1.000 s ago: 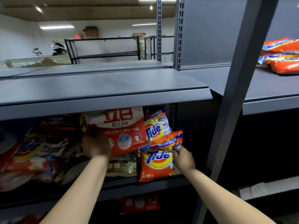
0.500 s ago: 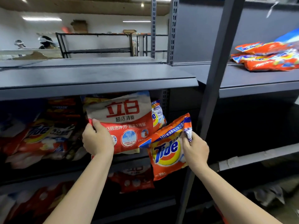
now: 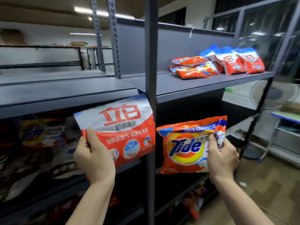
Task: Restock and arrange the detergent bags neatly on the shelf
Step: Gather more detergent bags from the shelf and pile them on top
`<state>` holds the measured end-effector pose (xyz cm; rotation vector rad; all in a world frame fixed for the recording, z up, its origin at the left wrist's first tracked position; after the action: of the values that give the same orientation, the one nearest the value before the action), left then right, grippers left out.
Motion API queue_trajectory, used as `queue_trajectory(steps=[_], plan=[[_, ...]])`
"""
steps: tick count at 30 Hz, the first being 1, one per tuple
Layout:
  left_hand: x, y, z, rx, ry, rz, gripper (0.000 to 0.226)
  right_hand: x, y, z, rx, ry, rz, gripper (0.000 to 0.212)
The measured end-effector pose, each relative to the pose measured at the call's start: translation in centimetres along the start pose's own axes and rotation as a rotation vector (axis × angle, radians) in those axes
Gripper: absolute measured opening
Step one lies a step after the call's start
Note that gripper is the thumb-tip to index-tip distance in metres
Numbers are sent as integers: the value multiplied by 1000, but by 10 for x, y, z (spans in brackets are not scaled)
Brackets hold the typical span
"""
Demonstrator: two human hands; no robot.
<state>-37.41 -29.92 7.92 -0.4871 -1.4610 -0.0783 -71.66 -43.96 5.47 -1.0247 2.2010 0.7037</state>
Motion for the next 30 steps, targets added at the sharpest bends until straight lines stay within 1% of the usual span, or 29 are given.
queue_trajectory(steps=[3, 6, 7, 9, 12, 15, 18, 23, 25, 27, 30], plan=[[0, -29, 18, 9, -39, 23, 36, 21, 26, -32, 98, -42, -6, 39], [-3, -52, 36, 65, -107, 11, 38, 46, 44, -65, 175, -51, -28, 39], [-3, -59, 44, 82, -133, 40, 37, 55, 48, -78, 191, -43, -33, 38], [-4, -78, 66, 83, -182, 117, 33, 72, 55, -107, 209, -21, -52, 37], [-4, -123, 105, 39, -239, 155, 29, 99, 58, -151, 201, -10, -87, 31], [-2, -178, 127, 29, -277, 139, 35, 124, 60, -195, 203, 16, -118, 27], [-6, -230, 136, 35, -317, 145, 41, 157, 64, -238, 207, -5, -172, 30], [4, -317, 134, 52, -315, 220, 44, 193, 76, -308, 206, 14, -221, 31], [17, -351, 133, 97, -322, 181, 42, 206, 82, -333, 240, 26, -241, 28], [29, -382, 131, 154, -324, 149, 38, 220, 87, -353, 272, 14, -256, 31], [42, -426, 117, 188, -297, 90, 44, 242, 88, -375, 286, -14, -272, 30]])
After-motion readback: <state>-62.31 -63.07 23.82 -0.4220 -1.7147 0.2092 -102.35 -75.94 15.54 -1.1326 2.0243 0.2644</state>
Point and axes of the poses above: each hand's wrist, its own z-axis away from the middle knuckle, its own y-axis out of the back of the hand, x = y × z, the point moved 8 cm from there along -z, towards the middle knuckle, and after that the axes turned 15 degrees about y, right-handed, at the moved point
